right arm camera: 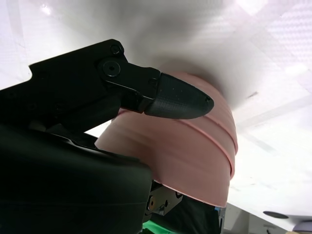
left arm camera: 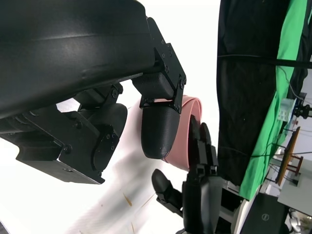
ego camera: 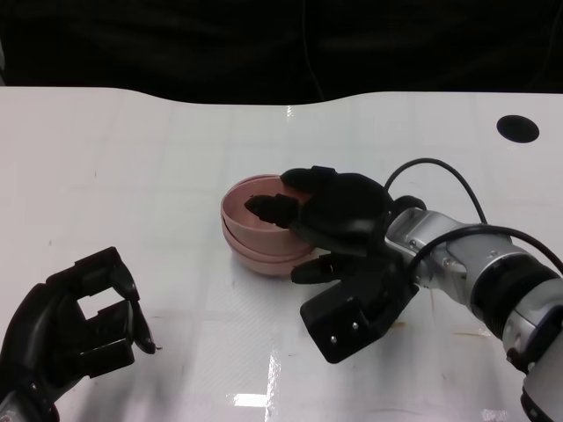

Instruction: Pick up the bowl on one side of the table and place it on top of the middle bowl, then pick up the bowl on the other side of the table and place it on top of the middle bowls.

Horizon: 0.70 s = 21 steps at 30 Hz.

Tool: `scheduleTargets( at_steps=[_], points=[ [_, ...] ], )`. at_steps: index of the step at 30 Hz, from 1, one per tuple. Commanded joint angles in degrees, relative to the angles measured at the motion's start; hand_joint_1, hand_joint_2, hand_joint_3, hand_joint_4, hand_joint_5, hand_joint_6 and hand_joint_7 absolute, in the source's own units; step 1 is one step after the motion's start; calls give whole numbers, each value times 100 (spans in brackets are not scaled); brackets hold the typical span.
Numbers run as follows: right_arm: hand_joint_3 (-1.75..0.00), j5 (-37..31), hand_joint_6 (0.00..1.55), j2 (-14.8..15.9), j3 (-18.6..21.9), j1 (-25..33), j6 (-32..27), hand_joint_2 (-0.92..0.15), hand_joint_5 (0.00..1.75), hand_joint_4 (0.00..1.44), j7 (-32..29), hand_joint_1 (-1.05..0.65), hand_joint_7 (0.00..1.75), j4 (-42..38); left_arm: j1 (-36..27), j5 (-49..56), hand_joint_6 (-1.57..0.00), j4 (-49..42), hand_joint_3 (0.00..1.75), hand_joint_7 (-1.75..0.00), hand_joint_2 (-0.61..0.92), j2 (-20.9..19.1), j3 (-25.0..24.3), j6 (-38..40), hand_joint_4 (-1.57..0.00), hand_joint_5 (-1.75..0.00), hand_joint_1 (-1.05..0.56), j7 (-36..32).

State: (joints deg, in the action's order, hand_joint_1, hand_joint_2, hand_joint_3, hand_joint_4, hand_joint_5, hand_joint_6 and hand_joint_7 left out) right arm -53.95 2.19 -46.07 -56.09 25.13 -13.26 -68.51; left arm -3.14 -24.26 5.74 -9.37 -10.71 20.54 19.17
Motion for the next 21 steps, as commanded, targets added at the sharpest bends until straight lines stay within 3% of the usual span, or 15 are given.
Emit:
scheduleTargets(
  at_steps=[1, 8, 12, 15, 18, 21],
  points=[
    [-93, -13, 0, 92, -35, 46, -2, -92, 0, 0, -156, -100, 0, -60, 24, 0, -78, -42, 148, -175, 70, -63, -43, -107, -79, -175, 21, 70],
    [-93, 30, 0, 236, 49, -115, 134, -92, 0, 0, -186, -101, 0, 140, 43, 37, -77, -42, 149, -175, 69, -75, -30, -57, -78, -175, 22, 1],
    [-87, 202, 0, 542, 279, -59, 480, -92, 0, 0, -225, -99, 0, 535, 19, 10, -77, -13, 148, -175, 71, -59, -32, -101, -75, -175, 23, 40],
    [-67, 501, 6, 822, 594, 162, 867, -92, 0, 1, -351, -90, 3, 948, 10, 2, -77, 6, 147, -175, 71, -55, -40, -72, -74, -175, 23, 13],
    [-41, 764, 22, 1084, 906, 451, 1235, -92, 5, 10, -623, -76, 7, 1351, 12, 4, -77, 10, 146, -175, 71, -66, -48, -54, -74, -175, 22, 2],
    [-29, 999, 32, 1371, 1269, 918, 1460, -92, 8, 19, -999, -64, 8, 1767, 24, -21, -78, -25, 147, -175, 71, -69, -75, -66, -78, -175, 22, 21]
  ],
)
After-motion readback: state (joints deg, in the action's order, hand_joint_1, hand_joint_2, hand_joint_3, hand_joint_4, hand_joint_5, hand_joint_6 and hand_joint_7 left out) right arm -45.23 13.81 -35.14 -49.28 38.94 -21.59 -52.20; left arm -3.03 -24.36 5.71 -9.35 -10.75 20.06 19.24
